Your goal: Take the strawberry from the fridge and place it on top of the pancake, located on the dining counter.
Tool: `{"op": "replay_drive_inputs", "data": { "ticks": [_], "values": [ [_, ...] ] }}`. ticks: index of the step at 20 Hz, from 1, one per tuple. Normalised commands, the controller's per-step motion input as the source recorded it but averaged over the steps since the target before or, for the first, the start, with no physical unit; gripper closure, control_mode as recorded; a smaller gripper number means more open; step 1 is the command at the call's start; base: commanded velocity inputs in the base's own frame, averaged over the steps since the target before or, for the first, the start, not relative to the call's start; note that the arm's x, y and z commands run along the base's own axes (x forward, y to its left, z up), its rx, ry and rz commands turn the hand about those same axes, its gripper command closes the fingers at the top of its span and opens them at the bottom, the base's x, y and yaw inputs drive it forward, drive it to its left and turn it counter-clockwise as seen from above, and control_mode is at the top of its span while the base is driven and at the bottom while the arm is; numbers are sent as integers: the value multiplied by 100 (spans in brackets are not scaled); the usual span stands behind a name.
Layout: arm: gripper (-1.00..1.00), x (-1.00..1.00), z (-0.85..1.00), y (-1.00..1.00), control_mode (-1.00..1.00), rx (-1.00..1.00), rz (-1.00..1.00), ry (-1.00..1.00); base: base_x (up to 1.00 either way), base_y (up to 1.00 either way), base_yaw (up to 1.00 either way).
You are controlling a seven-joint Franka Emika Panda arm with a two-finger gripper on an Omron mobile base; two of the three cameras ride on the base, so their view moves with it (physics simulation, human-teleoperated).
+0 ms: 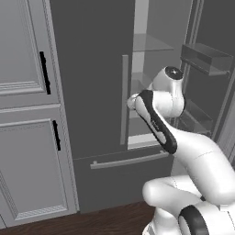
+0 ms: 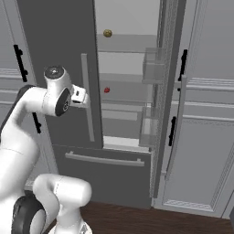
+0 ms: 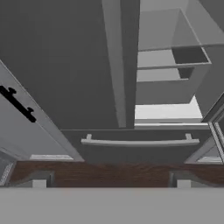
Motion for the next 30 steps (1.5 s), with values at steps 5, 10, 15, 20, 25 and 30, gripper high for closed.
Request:
{"op": "replay_drive_inputs", "data": {
  "ticks": [5,10,15,20,25,30],
  "values": [
    [-100,74,79,61,-100,-27,-22,-6,0,0,0],
    [-100,62,5,-27,-100,7,-30,-11,0,0,0],
    [-100,48,0,-34,-100,34,4,-2,0,0,0],
    [-100,74,-4,-2,-100,17,12,0,0,0,0],
    [-100,78,-4,3,-100,-2,22,1,0,0,0],
    [-100,23,0,2,-100,-19,6,5,0,0,0]
  ]
}}
